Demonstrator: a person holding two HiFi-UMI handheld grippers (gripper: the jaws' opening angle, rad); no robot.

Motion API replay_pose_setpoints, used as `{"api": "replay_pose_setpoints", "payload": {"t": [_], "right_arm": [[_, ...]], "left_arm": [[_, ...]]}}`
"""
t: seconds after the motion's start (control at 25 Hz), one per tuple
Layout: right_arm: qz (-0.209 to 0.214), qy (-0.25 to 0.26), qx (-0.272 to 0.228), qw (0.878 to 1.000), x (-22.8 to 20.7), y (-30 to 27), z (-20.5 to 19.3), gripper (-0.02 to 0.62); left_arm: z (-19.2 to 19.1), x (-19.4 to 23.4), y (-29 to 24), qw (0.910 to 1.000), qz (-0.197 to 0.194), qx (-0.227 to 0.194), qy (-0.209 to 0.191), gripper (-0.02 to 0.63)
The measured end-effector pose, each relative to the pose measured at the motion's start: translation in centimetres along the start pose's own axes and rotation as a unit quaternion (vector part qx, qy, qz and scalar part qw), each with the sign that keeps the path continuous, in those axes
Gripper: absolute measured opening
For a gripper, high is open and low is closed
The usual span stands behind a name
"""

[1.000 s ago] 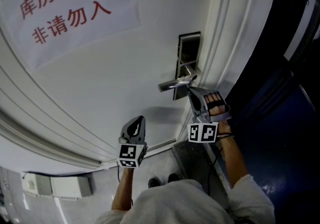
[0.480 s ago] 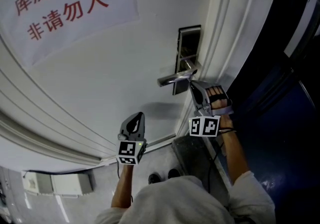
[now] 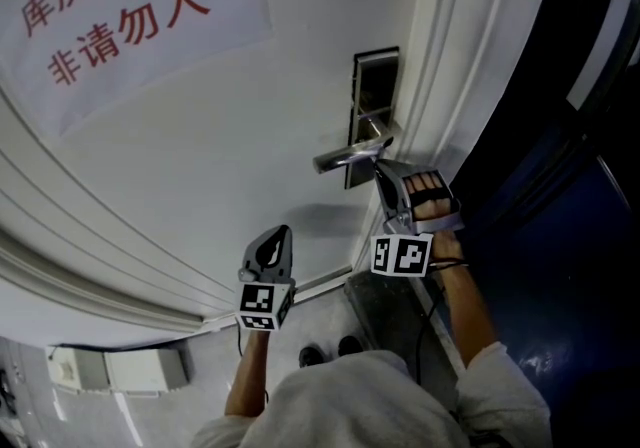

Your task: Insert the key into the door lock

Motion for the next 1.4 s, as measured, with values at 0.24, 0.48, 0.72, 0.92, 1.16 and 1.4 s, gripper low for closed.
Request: {"api": "replay_pose_setpoints", "payload": {"t": [0.24,0.48,0.72,0.92,1.16,1.4], "right_arm": [[-0.002,-0.010,0.010,1.000,-0.1,-0.3,-0.9,0.029],[0.001,-0.001,0.030,1.000,0.0,-0.4,-0.3,0.029],[-0.005,-0.003,0.052,0.999,0.1,-0.5,0.1,0.029],[-0.016,-0.018,0.064,0.998,0.4,-0.6,-0.3,0.029],[-0.019,-0.010,0.084,0.996,0.3,-0.7,-0.1,0.029],[-0.024,-0.007,0.107,0.994,0.4,-0.8,0.5,0.029]], "left_arm": [[-0.2,0.3,0.0,1.0000,0.000,0.002,0.000,0.017],[-0.2,0.0,0.0,1.0000,-0.004,0.002,0.001,0.018],[-0.2,0.0,0.0,1.0000,-0.008,0.001,0.000,0.018],[0.0,-0.3,0.1,0.9999,-0.014,-0.001,-0.003,0.018],[-0.2,0.2,0.4,0.9999,-0.014,-0.001,-0.001,0.018],[-0.3,0.0,0.3,0.9997,-0.023,-0.002,0.001,0.018]]}}
Point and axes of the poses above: the fingertips, and each gripper's own axes: y backward along the fingers, x to its left, z out of its top, the point moved 4 cm from there along y, backward along the fingers, and after that the axes turned 5 degrees about -y, right-handed, at the moved point
